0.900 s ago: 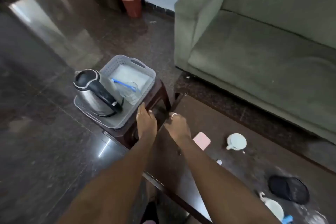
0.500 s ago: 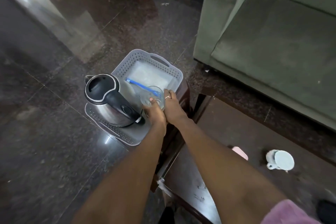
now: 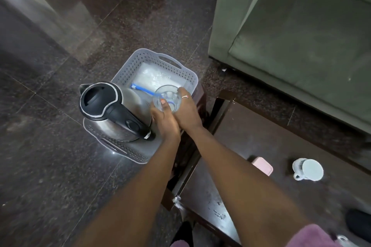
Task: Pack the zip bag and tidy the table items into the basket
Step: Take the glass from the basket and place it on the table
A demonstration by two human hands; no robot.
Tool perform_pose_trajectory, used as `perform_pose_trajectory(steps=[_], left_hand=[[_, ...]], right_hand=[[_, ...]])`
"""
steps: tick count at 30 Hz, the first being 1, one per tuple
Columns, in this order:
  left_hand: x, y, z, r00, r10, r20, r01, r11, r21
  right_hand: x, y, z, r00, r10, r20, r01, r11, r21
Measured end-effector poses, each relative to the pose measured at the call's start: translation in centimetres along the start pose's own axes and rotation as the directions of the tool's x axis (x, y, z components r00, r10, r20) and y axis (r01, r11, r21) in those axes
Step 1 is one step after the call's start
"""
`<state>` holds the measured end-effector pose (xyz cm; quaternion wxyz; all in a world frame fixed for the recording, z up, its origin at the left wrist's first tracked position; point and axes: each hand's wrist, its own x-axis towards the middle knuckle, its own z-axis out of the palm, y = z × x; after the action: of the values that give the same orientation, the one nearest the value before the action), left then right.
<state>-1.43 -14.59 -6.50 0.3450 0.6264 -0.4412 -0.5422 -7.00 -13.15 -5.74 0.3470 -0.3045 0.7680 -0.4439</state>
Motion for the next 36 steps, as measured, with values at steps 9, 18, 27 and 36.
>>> perform_pose_trajectory(steps=[9,18,27,36], left_hand=[[-8.9,0.3,0.7,0.845,0.399,0.355,-0.42,0.907,-0.019],[-14.2,-12.3,-2.3,0.859,-0.035,0.51,-0.161,0.928,0.336],[-14.5,-16.2,-3.7,0.824,-0.095,0.558,-0.215,0.86,0.463],[-14.7,-17.6,-3.8,0.83,-0.089,0.55,-0.217,0.857,0.467]], right_hand=[[-8.3,2.4,-10.3,0.938,-0.139,-0.318,0.155,0.988,0.025],[-16.7,15.7,-8.5,0.958,0.195,-0.209,-0.199,0.98,0.001],[-18.5,20.2,-6.7,0.967,0.169,-0.191,-0.176,0.984,-0.019],[-18.5,21.1,-6.9,0.976,0.177,-0.126,-0.188,0.978,-0.087]])
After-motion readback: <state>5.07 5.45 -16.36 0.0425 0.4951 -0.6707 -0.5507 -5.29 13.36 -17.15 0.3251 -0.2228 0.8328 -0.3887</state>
